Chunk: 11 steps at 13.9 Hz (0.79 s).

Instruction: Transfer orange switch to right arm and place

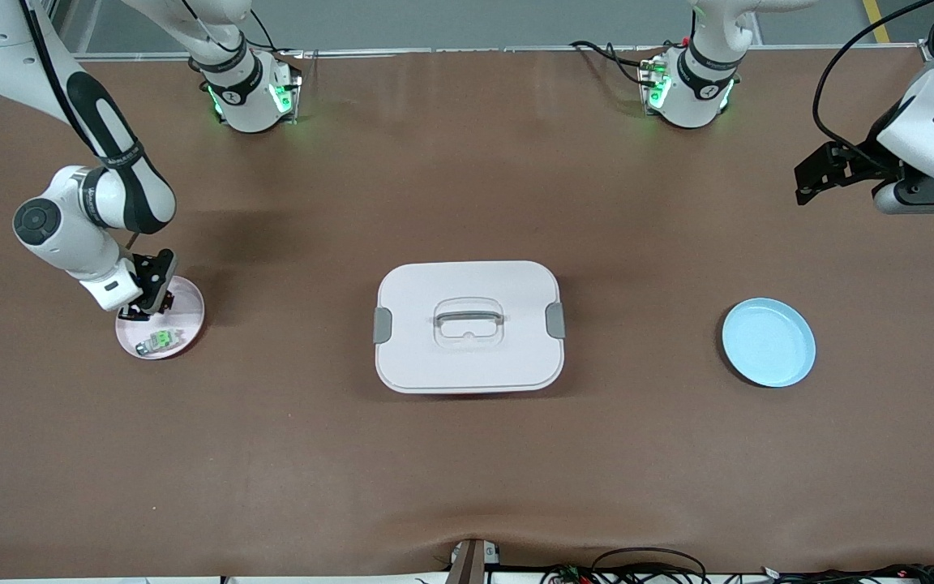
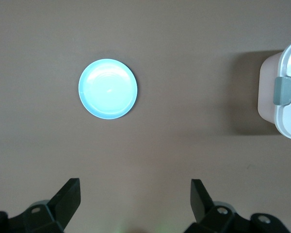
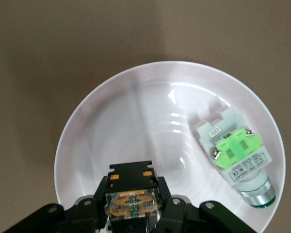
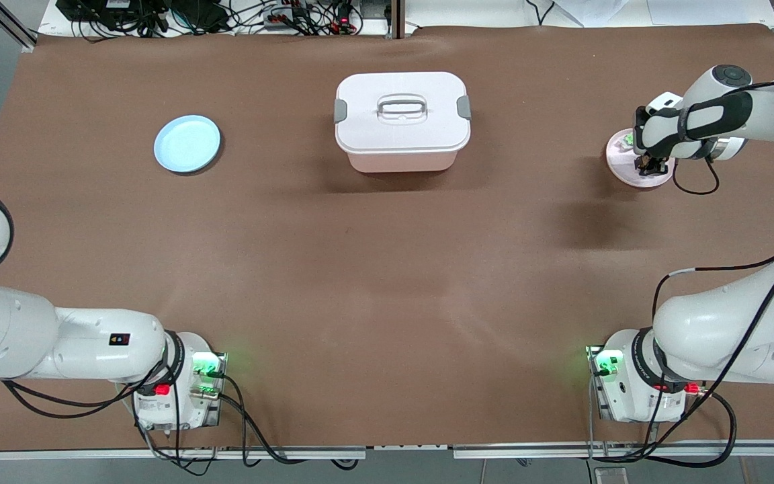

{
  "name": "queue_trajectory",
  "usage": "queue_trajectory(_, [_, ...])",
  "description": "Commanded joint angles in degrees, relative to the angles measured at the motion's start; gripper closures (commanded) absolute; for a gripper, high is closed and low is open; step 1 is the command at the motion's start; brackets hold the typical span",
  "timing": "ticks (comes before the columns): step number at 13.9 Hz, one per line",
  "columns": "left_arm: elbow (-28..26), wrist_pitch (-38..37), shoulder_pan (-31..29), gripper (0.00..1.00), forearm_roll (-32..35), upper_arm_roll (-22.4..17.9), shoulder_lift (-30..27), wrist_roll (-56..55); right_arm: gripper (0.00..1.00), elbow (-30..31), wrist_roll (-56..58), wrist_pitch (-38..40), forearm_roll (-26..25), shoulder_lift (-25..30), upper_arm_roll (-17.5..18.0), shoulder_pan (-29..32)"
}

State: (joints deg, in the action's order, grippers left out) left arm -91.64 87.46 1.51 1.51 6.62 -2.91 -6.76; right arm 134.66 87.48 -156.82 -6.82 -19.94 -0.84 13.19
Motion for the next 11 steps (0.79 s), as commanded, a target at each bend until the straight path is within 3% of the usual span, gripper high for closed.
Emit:
queue_trajectory(1, [-0.5,-1.2,-0.2,0.00,-1.2,-0.4,-1.7,0.2,0.23,0.4,0.6,-0.7,-0.8,0.7,0.8,1.3])
queue_trajectory(3, [-0.4,-1.2,0.0,0.00,-1.1,-0.3,-1.6,-0.2,0.00,0.3,0.8,-0.7,-0.8,1.0,0.8,1.3])
queue_trajectory(7, [0.1,-1.1,0.0,0.00,-1.2,-0.3,-1.4,-0.2,0.00,-1.5,0.8,2.0,-0.8,3.1,0.8,1.1])
queue_trajectory(11, [0.5,-1.1,-0.2,0.00,-1.2,-0.5,-1.0,-0.2,0.00,-5.5,-0.2,14.6,-0.3,8.8,1.0,1.0])
